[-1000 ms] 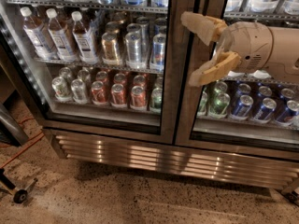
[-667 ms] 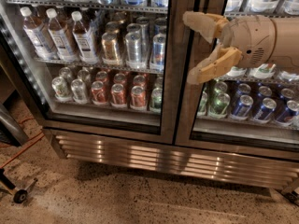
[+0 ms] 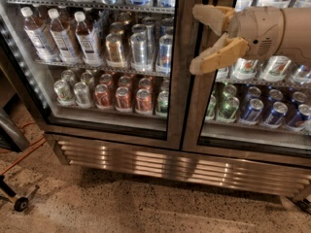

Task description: Open left fridge door

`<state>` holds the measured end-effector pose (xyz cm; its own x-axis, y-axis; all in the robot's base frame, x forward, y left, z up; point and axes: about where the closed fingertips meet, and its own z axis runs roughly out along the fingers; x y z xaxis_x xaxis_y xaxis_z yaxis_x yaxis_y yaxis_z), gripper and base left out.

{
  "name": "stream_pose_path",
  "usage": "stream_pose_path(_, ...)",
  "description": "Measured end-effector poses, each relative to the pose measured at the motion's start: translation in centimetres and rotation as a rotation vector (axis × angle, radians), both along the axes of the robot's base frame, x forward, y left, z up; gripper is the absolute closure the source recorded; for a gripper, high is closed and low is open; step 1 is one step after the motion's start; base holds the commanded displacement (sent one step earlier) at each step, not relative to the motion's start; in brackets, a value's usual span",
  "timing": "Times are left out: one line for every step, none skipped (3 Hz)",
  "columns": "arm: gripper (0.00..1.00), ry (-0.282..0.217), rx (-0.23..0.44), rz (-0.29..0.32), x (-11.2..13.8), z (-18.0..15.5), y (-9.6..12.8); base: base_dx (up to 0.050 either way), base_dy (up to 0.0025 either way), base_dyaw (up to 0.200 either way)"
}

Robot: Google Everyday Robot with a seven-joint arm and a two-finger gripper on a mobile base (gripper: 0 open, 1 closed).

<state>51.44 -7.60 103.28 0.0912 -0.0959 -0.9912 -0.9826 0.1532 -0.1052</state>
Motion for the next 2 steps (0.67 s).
stream_pose_path(0.0, -0.005, -0.051, -0.052, 1.6, 0.64, 0.23, 0.0, 0.0, 0.0)
stream_pose_path(0.0, 0.003, -0.041, -0.054, 1.72, 0.26, -0.01, 0.0, 0.0, 0.0)
